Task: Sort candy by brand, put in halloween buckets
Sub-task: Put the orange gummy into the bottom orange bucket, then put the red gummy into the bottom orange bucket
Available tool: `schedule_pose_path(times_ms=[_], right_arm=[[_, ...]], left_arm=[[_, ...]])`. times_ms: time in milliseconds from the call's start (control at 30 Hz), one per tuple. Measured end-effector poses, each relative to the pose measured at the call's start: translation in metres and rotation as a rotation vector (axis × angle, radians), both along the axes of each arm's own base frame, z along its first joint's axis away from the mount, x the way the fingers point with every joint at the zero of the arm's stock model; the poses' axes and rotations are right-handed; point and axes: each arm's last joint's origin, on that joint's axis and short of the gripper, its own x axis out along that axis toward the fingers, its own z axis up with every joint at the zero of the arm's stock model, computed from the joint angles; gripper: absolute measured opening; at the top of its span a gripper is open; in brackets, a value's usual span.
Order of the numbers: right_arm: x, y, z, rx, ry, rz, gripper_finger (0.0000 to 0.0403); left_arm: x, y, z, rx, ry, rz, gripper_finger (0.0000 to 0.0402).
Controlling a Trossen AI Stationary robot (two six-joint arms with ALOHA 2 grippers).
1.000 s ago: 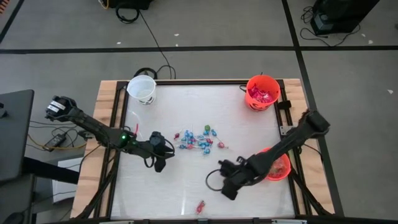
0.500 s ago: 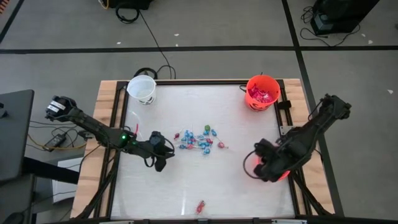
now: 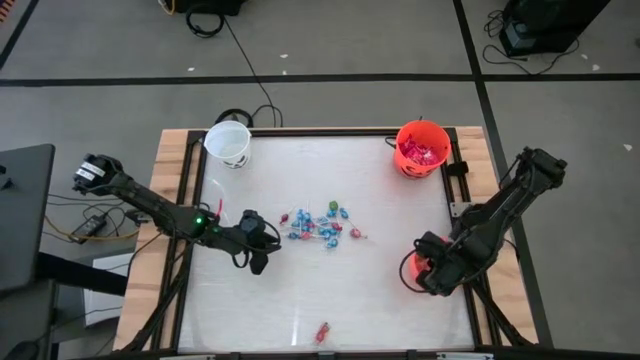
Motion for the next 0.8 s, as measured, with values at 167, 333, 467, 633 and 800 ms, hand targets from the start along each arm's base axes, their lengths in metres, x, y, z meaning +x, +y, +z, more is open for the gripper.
schedule_pose_path(times_ms=[167, 333, 467, 633, 800], right_arm=[[-0.005, -0.004, -0.036, 0.034, -0.012, -0.065, 0.0010], [-0.008, -0.006, -0.044, 0.025, 0.000, -0.128, 0.0055], [-0.006, -0.004, -0.032, -0.009, -0.036, -0.127, 0.0090], [-0.001, 0.000, 0.000, 0.003, -0.066, -0.127, 0.0121], [0.004, 0.001, 0.037, -0.017, -0.148, -0.126, 0.0129]], left_arm=[[0.000, 0.000, 0.000, 0.000, 0.000, 0.000, 0.0125], [0.000, 0.000, 0.000, -0.001, 0.000, 0.000, 0.0125], [0.000, 0.000, 0.000, 0.000, 0.000, 0.000, 0.0125], [0.000, 0.000, 0.000, 0.000, 0.000, 0.000, 0.0125], [0.000, 0.000, 0.000, 0.000, 0.000, 0.000, 0.0125]])
